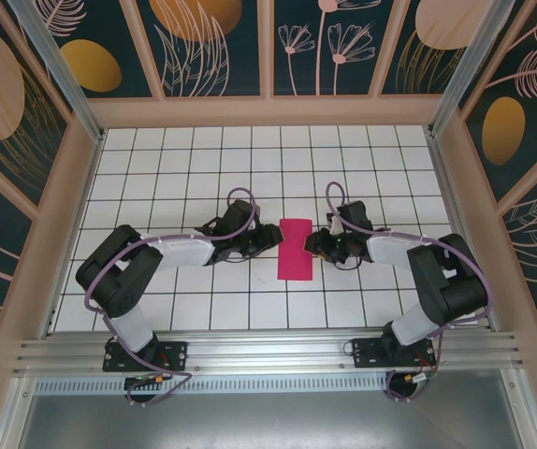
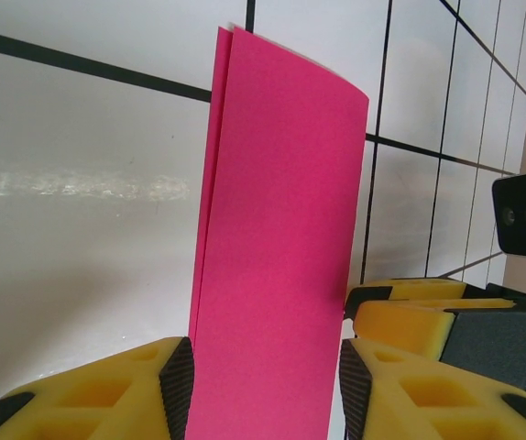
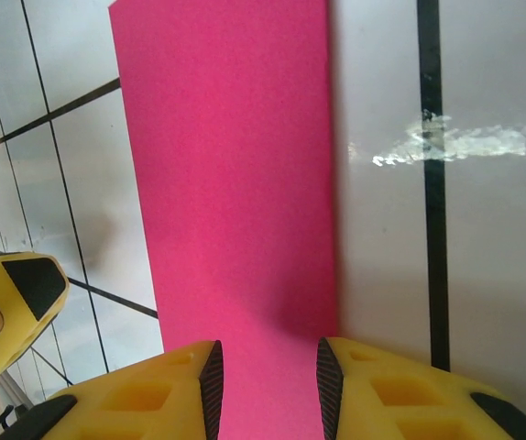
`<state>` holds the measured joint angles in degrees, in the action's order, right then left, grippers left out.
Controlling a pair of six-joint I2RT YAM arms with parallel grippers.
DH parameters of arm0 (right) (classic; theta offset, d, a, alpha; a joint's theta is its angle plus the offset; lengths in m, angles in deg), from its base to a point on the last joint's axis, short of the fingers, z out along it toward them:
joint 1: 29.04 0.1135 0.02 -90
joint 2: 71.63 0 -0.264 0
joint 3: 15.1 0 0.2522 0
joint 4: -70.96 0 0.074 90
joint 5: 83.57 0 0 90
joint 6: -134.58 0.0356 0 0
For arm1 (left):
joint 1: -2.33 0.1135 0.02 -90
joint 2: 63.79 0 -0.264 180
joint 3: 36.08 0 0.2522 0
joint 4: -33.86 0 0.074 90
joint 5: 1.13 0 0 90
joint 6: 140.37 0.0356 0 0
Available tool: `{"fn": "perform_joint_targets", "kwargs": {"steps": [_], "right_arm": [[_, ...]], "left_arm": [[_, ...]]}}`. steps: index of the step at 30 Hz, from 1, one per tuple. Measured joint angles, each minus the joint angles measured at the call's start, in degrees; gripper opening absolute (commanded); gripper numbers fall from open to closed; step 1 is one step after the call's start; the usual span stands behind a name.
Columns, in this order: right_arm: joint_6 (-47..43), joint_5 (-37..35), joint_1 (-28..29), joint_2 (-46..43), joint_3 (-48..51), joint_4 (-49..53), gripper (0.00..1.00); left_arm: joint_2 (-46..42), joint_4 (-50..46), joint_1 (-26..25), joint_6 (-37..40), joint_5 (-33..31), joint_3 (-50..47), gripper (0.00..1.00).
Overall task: Fold a paper plane with a square sheet of paper (pick it up from the middle)
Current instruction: Fold the triangle a second time at the center of the table.
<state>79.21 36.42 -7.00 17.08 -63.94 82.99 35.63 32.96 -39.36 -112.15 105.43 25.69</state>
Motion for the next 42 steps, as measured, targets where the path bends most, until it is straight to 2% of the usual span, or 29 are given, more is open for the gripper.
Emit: {"fn": "perform_joint_targets", "kwargs": {"steps": [29,42], "right_arm": [[0.0,-0.1,0.0,0.4,0.8,-0.5,0.36],[0.0,-0.2,0.0,0.4,0.9,-0.7,0.36]], "left_arm": [[4.3,1.5,0.0,-0.1,4.3,1.5,0.50],[7.1,3.9,0.0,-0.5,7.1,1.5,0.43]]}}
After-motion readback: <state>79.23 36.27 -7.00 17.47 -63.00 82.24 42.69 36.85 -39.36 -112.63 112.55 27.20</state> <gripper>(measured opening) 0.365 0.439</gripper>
